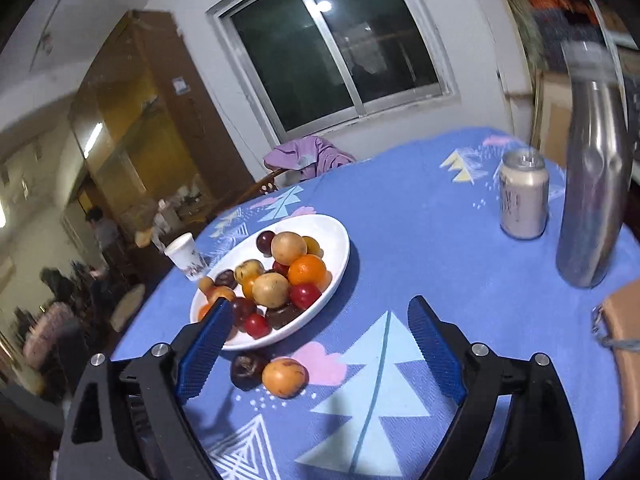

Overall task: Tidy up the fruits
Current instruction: 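Move both open tools back over the last fruits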

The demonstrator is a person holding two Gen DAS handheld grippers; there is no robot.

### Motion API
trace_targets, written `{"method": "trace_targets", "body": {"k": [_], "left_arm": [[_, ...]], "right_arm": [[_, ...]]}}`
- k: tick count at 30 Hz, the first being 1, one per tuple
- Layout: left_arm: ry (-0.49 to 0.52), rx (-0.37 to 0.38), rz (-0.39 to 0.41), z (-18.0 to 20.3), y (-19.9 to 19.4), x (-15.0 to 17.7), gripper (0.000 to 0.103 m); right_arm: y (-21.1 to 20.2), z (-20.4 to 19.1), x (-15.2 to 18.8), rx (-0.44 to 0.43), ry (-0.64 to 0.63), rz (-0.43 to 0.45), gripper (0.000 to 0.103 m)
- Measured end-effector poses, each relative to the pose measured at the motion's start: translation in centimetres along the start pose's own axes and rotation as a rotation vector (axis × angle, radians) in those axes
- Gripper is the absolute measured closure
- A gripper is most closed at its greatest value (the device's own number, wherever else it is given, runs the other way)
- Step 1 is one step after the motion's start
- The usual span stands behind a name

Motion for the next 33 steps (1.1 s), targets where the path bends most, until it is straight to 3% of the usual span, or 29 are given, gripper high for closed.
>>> {"method": "trace_targets", "body": {"k": [13, 23, 27, 29, 33], "left_arm": [[0.059, -0.057, -0.072, 3.4, 4.1, -1.4, 0.017], [0.041, -0.018, -0.129, 3.0, 5.5, -1.6, 0.008], [0.12, -0.154, -0.086, 1.1, 3.2, -0.3, 0.008], [0.09, -0.192, -0.06, -0.9, 1.7, 0.6, 0.009], [-0.05, -0.119, -0.001, -3.7, -0.4, 0.6, 0.009]], "right_arm": [[-0.3, 0.4, -0.3, -0.008, 0.001, 0.004, 0.013], [-0.1, 0.3, -0.2, -0.008, -0.001, -0.008, 0.013], [0.0, 0.4, -0.2, -0.011, 0.003, -0.015, 0.013], [-0.1, 0.3, -0.2, -0.015, 0.003, -0.013, 0.013], [0.0, -0.5, 0.2, -0.032, -0.028, -0.025, 0.013]]}}
Point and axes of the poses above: each gripper's, at about its wrist camera, not at the fingertips, and y roughly the way its jaws point, z to its right, x to its underside, the point moved 6 cm from there along y, roughly the way its jaws point, and after that the axes turned 4 degrees about -z, right-handed, at the moved point
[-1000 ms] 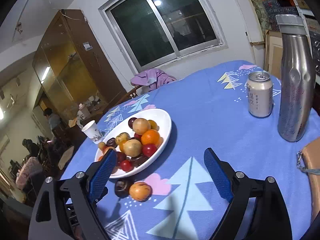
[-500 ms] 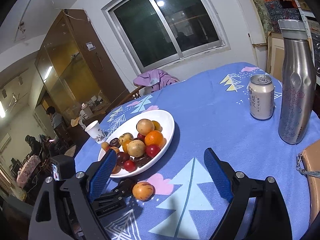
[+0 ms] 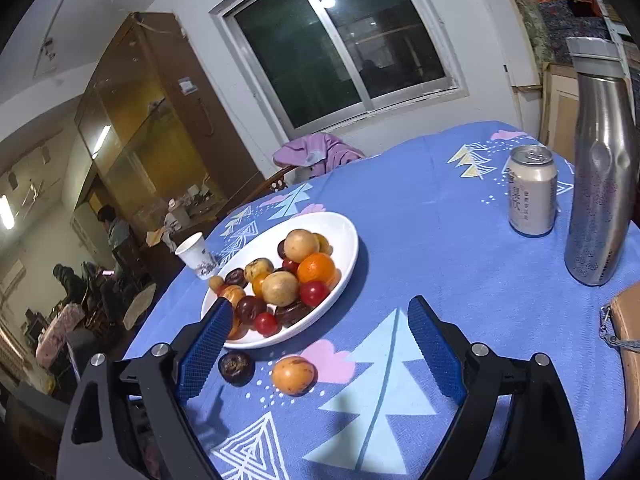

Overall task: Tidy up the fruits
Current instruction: 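Move both open tools back over the last fruits, then grasp a dark mangosteen with the left tool while the right grasps an orange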

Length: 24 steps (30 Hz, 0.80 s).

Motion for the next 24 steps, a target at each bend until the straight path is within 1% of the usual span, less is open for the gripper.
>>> {"method": "trace_targets", "body": {"k": [1, 3, 7, 9, 11, 12, 17, 18, 19, 21, 22, 24], "left_arm": [[-0.005, 0.014, 0.01, 0.1, -0.1, -0.2, 0.009], [0.032, 0.042, 0.001, 1.2, 0.1, -0.2, 0.009], [0.14, 0.005, -0.005, 3.7, 1.1, -0.4, 0.009], [0.159, 0.001, -0.016, 4.5, 1.7, -0.7, 0.009], [0.166, 0.005, -0.041, 5.0, 2.4, -0.6, 0.011], [0.166, 0.012, -0.057, 5.1, 2.9, -0.6, 0.018], [0.174, 0.055, -0.092, 5.5, 3.8, -0.7, 0.023], [0.181, 0.066, -0.102, 5.7, 4.0, -0.6, 0.03], [0.192, 0.084, -0.12, 6.0, 4.3, -0.4, 0.04], [0.204, 0.132, -0.155, 6.4, 4.8, -0.2, 0.05], [0.196, 0.147, -0.15, 6.4, 4.8, -0.3, 0.055], [0.187, 0.165, -0.149, 6.2, 4.7, -0.3, 0.055]], "right_arm": [[0.2, -0.3, 0.2, -0.003, -0.011, -0.009, 0.013], [0.7, -0.8, 0.6, -0.007, -0.035, -0.035, 0.013], [1.4, -1.2, 1.2, 0.0, -0.06, -0.068, 0.013], [1.5, -1.1, 1.2, 0.005, -0.058, -0.07, 0.013], [1.6, -1.0, 1.2, 0.006, -0.053, -0.071, 0.013], [1.6, -1.0, 1.3, 0.006, -0.053, -0.073, 0.013], [2.2, -1.6, 1.9, 0.004, -0.077, -0.101, 0.013], [2.5, -1.8, 2.1, 0.004, -0.086, -0.111, 0.013], [2.7, -2.0, 2.3, 0.004, -0.094, -0.119, 0.013], [3.1, -2.2, 2.6, 0.011, -0.109, -0.134, 0.013], [3.4, -2.3, 2.8, 0.016, -0.117, -0.142, 0.013], [3.7, -2.2, 3.1, 0.025, -0.125, -0.153, 0.013]]}}
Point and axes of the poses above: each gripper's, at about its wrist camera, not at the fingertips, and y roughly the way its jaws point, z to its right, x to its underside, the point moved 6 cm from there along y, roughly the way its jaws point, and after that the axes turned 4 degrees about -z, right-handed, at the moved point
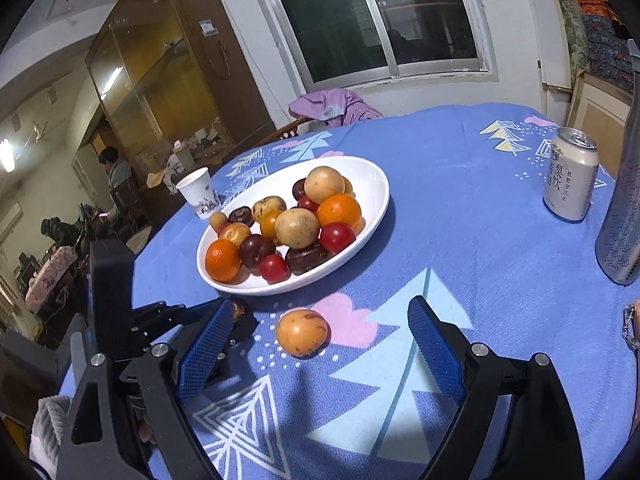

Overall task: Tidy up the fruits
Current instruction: 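Grasp a dark mangosteen with the left tool while the right grasps an orange, then place the mangosteen on the plate with the left tool while the right places the orange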

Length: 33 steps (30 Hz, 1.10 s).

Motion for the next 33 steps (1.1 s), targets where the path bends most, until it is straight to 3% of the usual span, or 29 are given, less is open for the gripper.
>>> {"method": "trace_targets", "body": {"k": [4, 8, 11, 16, 18, 23, 31, 33], "left_arm": [[-0.005, -0.077, 0.068, -1.4, -2.2, 0.6, 0.055], [-0.098, -0.117, 0.179, -3.9, -5.7, 0.2, 0.055], [-0.139, -0.117, 0.226, -4.9, -7.1, -0.1, 0.055], [-0.126, -0.114, 0.25, -4.6, -7.9, -0.3, 0.055], [-0.119, -0.12, 0.261, -4.5, -8.2, -0.2, 0.055], [-0.104, -0.127, 0.277, -3.9, -8.7, 0.0, 0.055], [-0.082, -0.151, 0.289, -3.4, -8.9, 0.0, 0.055], [-0.082, -0.155, 0.291, -3.4, -9.0, 0.0, 0.055]], "right_arm": [[1.2, -0.4, 0.7, 0.025, -0.025, -0.036, 0.013], [3.2, -1.8, 1.7, 0.061, -0.088, -0.088, 0.013], [4.7, -3.1, 2.2, 0.094, -0.143, -0.12, 0.014], [6.0, -4.1, 2.6, 0.132, -0.187, -0.147, 0.014], [6.5, -4.2, 2.9, 0.139, -0.198, -0.162, 0.018], [7.3, -4.2, 3.3, 0.14, -0.201, -0.198, 0.041], [7.3, -3.7, 3.4, 0.155, -0.186, -0.194, 0.061], [7.3, -3.5, 3.3, 0.147, -0.179, -0.193, 0.062]]}}
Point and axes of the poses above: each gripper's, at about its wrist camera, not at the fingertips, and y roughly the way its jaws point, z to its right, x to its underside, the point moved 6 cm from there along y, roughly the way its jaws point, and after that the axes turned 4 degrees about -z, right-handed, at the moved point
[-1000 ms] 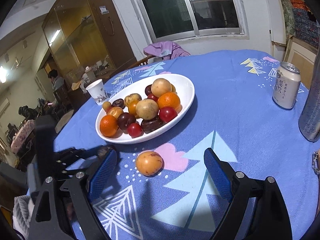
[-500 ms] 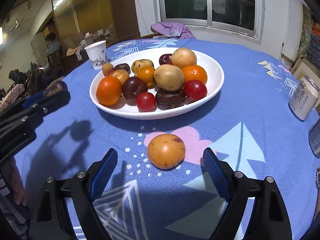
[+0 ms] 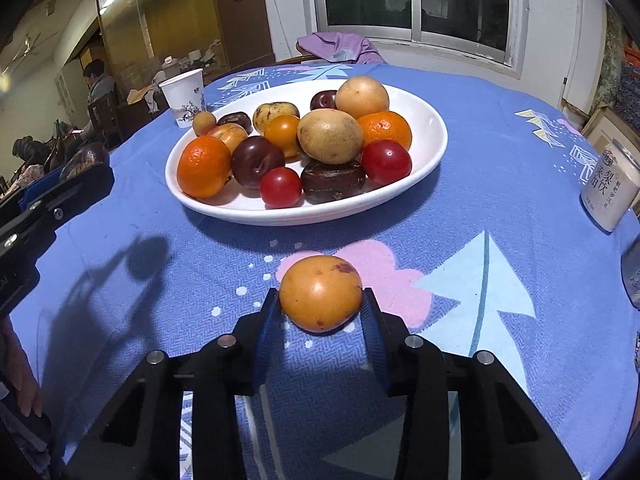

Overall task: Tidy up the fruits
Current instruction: 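Place the mangosteen on the plate with the left tool while the right places the orange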

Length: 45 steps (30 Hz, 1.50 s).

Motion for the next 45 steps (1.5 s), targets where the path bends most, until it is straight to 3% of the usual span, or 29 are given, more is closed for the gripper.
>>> {"method": "trace_targets", "body": {"k": [10, 17, 20, 25, 29, 32, 38, 45], "left_arm": [[0.011, -0.024, 0.046, 0.0, -1.2, 0.0, 0.055], [0.052, -0.063, 0.112, 0.4, -4.1, -0.9, 0.055], [0.063, -0.056, 0.126, 0.1, -5.0, -3.8, 0.055], [0.056, -0.07, 0.169, 0.2, -4.6, -9.4, 0.055], [0.061, -0.087, 0.146, 1.0, -0.5, -10.7, 0.055], [0.044, -0.073, 0.082, 1.0, 3.8, -10.1, 0.055], [0.043, -0.074, 0.002, 0.6, 8.7, -8.6, 0.055], [0.045, -0.081, -0.014, 0.1, 11.0, -7.7, 0.049]], "right_arm": [[-2.1, 0.1, 0.1, -0.03, 0.008, 0.049, 0.062], [-8.7, 0.9, -0.1, -0.051, 0.047, 0.219, 0.062], [-11.7, 2.1, -2.4, -0.053, 0.074, 0.286, 0.062], [-15.7, 3.5, -9.1, -0.065, 0.121, 0.425, 0.062], [-13.3, 3.5, -12.8, -0.089, 0.142, 0.433, 0.062], [-8.9, 3.1, -13.8, -0.089, 0.141, 0.369, 0.062], [-1.9, 3.4, -13.8, -0.036, 0.134, 0.242, 0.062], [1.0, 2.9, -13.1, -0.001, 0.102, 0.187, 0.062]]}}
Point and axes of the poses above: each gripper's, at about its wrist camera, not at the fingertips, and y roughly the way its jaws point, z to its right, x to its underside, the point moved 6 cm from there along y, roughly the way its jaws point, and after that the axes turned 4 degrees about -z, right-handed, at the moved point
